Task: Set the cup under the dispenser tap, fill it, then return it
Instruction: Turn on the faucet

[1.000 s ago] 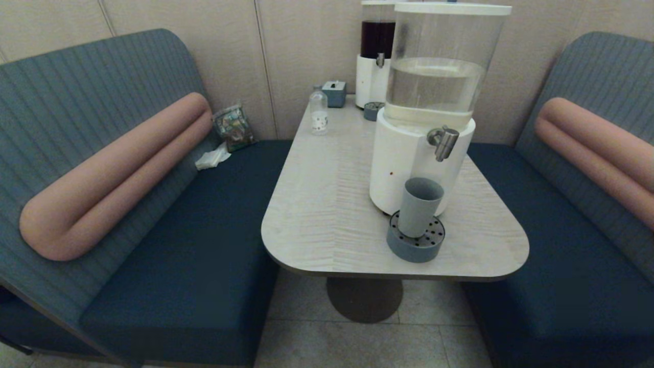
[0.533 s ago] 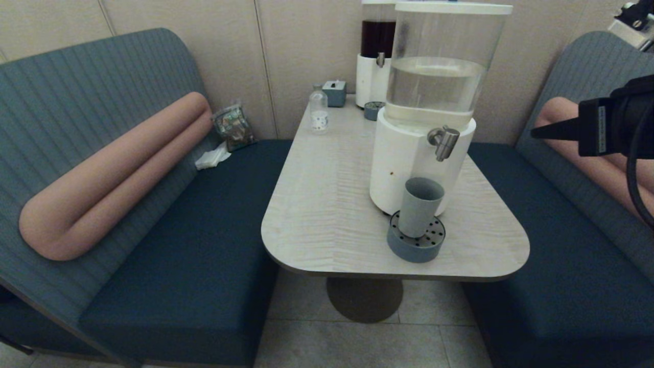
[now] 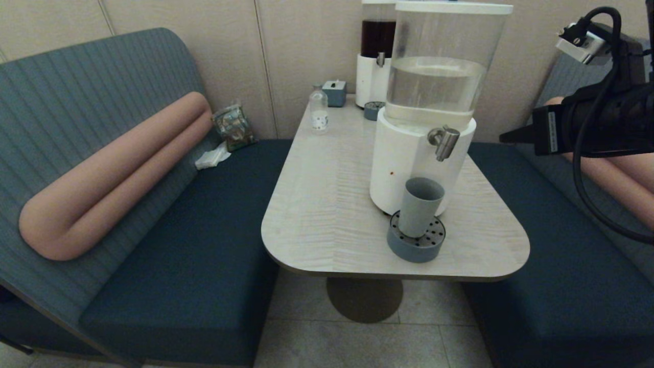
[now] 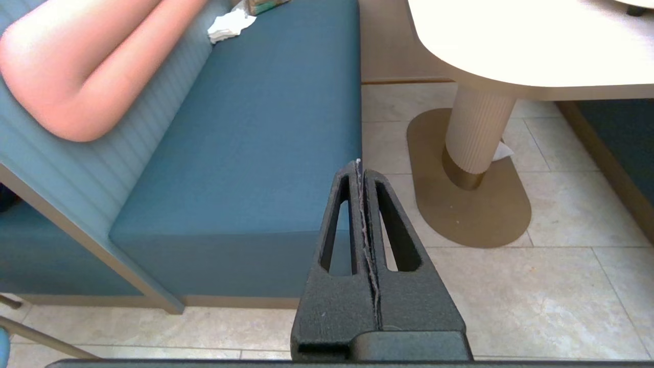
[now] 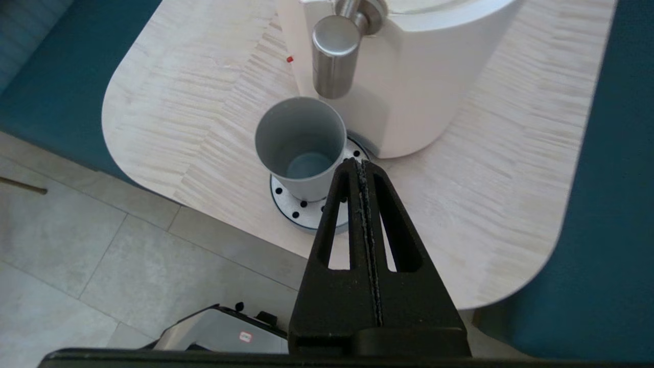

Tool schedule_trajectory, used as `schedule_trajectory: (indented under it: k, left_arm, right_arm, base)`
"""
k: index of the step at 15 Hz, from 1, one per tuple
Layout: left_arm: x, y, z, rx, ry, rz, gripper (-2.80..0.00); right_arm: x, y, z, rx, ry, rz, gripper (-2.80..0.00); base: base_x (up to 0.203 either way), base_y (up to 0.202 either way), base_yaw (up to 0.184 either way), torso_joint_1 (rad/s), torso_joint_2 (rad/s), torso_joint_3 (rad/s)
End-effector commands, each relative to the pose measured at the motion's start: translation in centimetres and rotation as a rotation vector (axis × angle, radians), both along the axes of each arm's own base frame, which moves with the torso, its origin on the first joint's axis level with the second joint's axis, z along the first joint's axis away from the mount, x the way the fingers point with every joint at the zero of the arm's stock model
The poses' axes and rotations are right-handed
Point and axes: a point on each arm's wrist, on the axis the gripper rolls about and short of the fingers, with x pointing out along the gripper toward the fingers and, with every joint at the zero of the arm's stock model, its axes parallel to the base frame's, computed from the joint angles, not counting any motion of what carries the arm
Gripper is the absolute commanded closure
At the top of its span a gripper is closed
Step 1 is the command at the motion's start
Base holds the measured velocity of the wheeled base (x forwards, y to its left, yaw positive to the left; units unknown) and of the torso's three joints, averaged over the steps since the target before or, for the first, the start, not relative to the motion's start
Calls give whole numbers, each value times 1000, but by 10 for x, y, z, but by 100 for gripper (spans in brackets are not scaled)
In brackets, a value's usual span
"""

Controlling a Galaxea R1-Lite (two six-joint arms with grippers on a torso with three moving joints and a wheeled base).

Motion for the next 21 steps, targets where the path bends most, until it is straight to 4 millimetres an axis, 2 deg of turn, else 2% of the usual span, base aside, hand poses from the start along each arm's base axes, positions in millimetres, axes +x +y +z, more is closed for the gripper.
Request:
schedule_trajectory:
  k: [1,5,21]
  left_arm:
    - [0,0,0,1,0,1,0]
    - [0,0,0,1,0,0,0]
    - [0,0,0,1,1,0,0]
  right_arm:
    - [6,2,-3,4,13,5,0]
    - [9,5,0,30,8,29,0]
    - [40,19,-12,51,34,52,0]
  base:
    - [0,0,0,0,0,0]
    - [0,0,0,0,0,0]
    - [0,0,0,0,0,0]
